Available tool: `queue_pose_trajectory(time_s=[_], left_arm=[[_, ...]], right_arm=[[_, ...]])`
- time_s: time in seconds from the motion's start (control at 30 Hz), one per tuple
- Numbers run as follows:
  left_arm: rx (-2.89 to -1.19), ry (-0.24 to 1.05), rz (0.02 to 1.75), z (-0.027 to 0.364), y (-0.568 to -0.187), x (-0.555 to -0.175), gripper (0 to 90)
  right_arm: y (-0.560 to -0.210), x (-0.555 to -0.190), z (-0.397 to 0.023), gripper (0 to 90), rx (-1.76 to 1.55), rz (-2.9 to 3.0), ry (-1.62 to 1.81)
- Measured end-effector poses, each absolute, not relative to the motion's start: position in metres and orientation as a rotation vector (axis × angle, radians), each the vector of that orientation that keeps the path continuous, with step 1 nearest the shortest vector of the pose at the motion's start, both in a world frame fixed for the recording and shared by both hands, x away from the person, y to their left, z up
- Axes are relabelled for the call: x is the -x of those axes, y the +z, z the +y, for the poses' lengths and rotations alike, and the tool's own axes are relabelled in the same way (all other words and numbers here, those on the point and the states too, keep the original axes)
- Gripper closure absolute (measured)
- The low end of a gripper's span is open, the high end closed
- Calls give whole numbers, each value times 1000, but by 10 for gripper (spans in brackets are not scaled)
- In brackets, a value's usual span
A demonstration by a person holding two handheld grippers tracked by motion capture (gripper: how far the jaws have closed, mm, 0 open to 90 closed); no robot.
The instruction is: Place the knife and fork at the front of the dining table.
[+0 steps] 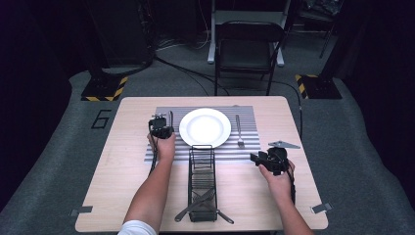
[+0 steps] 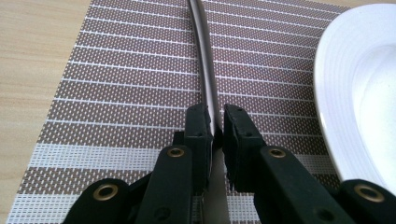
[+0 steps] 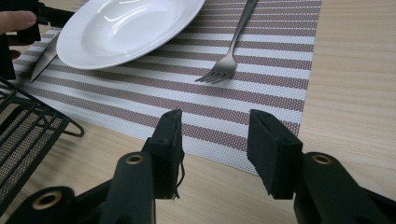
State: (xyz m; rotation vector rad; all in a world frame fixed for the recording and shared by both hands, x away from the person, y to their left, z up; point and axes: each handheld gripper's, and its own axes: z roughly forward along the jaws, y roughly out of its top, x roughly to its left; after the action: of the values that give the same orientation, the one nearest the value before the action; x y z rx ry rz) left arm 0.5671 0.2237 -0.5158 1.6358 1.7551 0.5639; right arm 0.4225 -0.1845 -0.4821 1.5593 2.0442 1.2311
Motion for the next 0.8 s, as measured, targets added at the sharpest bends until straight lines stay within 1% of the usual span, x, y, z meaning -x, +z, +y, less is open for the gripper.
queue_pose_trajectory(time_s=[0.2, 0.33, 0.47, 0.57, 0.8], left_arm=[[-1667, 591, 1744, 225, -515, -567, 787], [-1658, 574, 1740, 229, -516, -567, 755], [-1669, 572, 1728, 230, -516, -567, 756], [-1676, 577, 1720, 231, -515, -567, 720], [-1667, 552, 1719, 237, -514, -566, 680]], right_arm=[[-482, -422, -185, 549, -1559, 2043, 1233], [-482, -422, -184, 549, -1559, 2044, 1230], [-482, -422, -185, 549, -1559, 2043, 1231], [-482, -422, -185, 549, -1558, 2040, 1233], [-482, -423, -185, 550, -1556, 2043, 1224]])
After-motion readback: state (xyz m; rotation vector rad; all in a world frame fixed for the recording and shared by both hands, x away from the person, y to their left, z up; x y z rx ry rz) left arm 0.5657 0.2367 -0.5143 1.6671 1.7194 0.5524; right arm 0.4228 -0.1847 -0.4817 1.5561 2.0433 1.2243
